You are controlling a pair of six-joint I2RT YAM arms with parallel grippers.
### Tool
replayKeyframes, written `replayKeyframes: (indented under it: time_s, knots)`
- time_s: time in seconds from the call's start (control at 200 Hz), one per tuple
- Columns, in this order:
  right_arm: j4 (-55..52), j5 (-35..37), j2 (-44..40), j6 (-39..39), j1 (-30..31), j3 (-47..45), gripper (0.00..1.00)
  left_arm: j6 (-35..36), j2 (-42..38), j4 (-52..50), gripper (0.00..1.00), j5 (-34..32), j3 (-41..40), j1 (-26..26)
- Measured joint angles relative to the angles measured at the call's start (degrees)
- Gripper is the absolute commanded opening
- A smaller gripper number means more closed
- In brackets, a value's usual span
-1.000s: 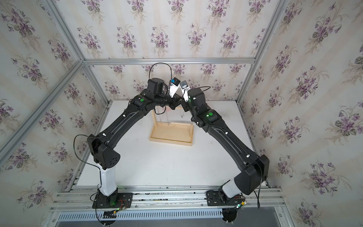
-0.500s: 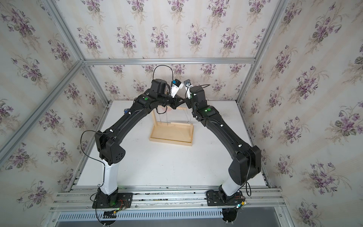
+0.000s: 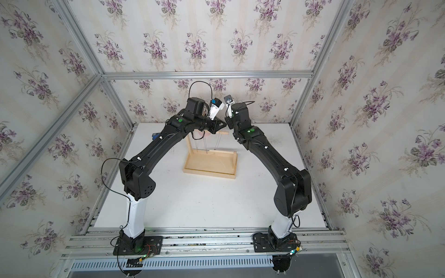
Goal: Hang the necklace on the jewelry display stand
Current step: Hang the necklace on the stand.
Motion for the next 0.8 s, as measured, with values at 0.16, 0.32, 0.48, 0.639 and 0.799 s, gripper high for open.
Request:
replayKeyframes:
  time_s: [0.16, 0.32, 0.48, 0.639, 0.799]
  knots:
    - [0.72, -0.26, -0.68, 0.09, 0.02, -2.23, 0.0, -1.36, 0.92, 0.02, 0.04, 0.87, 0.24, 0.85]
    - [1.05, -1.27, -6.25, 1.66, -0.15, -9.05, 0.0, -3.41, 1.66, 0.24, 0.04, 4.11, 1.07, 2.19]
    - [2.12, -3.48, -13.6, 5.68, -2.91, -16.76, 0.2, -6.21, 2.56, 1.77, 0.05, 7.78, 2.01, 3.91]
    - [3.54, -7.72, -18.27, 10.97, -5.86, -23.76, 0.46, -6.95, 3.32, 1.53, 0.05, 9.77, 3.8, 4.31]
    - [4.66, -11.89, -19.3, 15.61, -6.03, -27.36, 0.49, -6.95, 3.58, 1.05, 0.05, 10.64, 4.13, 4.48]
